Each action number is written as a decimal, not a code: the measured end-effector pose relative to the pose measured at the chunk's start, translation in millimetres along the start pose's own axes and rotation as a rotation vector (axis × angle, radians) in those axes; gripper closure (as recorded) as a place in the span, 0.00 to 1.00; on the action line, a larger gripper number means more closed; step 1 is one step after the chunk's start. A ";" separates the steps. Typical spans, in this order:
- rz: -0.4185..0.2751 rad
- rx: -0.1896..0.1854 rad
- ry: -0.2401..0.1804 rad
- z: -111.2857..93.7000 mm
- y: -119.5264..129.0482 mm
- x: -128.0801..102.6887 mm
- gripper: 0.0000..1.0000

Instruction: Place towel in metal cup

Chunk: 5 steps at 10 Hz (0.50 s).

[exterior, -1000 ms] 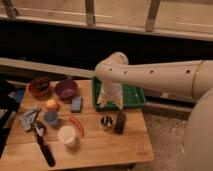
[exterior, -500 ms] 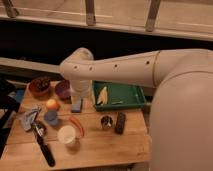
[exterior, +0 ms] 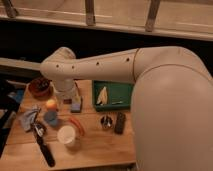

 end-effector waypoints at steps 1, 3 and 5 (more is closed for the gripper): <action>0.002 -0.004 0.001 0.8 0.9 1.2 0.35; 0.016 -0.023 -0.007 10.3 -7.7 -5.8 0.35; -0.037 -0.053 -0.012 23.8 14.0 -20.0 0.35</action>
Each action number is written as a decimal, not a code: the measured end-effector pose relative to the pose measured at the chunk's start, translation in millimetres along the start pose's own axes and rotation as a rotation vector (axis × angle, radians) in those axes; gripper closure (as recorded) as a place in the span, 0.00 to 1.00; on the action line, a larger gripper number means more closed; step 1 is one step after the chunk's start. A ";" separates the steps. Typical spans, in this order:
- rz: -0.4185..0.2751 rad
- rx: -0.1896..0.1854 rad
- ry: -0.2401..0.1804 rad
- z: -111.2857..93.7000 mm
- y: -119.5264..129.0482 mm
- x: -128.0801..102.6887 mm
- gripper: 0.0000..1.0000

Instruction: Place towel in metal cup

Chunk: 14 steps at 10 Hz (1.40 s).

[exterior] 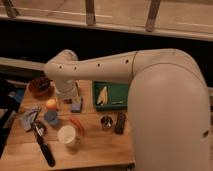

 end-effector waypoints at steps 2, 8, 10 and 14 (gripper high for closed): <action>-0.058 -0.027 -0.001 13.5 30.6 -18.7 0.35; -0.300 -0.157 -0.003 49.3 146.5 -65.4 0.35; -0.306 -0.159 -0.003 50.4 146.9 -67.6 0.35; -0.333 -0.160 -0.003 60.5 157.1 -68.0 0.35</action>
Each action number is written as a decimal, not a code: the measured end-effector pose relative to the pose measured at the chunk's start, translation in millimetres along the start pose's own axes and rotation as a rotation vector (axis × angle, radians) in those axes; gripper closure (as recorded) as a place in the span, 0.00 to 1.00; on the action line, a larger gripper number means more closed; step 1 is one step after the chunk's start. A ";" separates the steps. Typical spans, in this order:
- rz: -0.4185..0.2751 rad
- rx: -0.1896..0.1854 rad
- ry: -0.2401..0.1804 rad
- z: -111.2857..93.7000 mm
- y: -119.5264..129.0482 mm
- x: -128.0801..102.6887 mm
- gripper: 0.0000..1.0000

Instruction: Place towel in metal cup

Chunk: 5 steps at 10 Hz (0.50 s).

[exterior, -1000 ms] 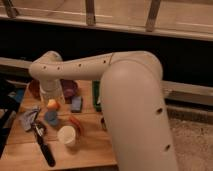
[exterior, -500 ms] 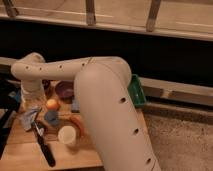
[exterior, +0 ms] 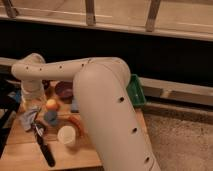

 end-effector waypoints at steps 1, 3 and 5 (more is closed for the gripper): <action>-0.026 -0.001 0.006 11.9 12.4 -9.0 0.35; -0.077 -0.009 0.025 38.5 37.8 -26.1 0.35; -0.106 -0.025 0.051 61.1 50.4 -30.8 0.35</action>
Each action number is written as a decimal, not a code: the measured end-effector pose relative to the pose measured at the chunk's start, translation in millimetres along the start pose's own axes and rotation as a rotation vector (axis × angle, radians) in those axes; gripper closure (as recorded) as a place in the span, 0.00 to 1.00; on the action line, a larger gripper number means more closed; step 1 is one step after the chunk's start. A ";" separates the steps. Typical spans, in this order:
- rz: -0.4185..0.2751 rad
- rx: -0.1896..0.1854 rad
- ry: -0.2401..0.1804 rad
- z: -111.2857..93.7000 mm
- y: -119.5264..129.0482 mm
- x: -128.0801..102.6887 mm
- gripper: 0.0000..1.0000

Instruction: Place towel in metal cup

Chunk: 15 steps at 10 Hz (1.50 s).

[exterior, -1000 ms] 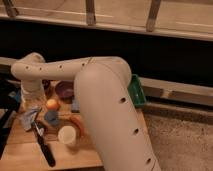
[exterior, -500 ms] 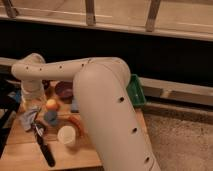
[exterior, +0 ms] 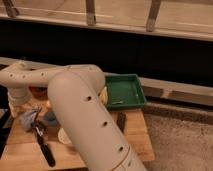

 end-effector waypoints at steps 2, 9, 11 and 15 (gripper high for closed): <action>0.001 0.004 0.033 17.1 -6.1 1.8 0.35; 0.060 0.079 0.045 49.0 -27.6 9.9 0.35; 0.059 0.082 0.034 51.8 -26.3 8.9 0.35; 0.043 0.067 0.066 69.2 -13.7 9.3 0.35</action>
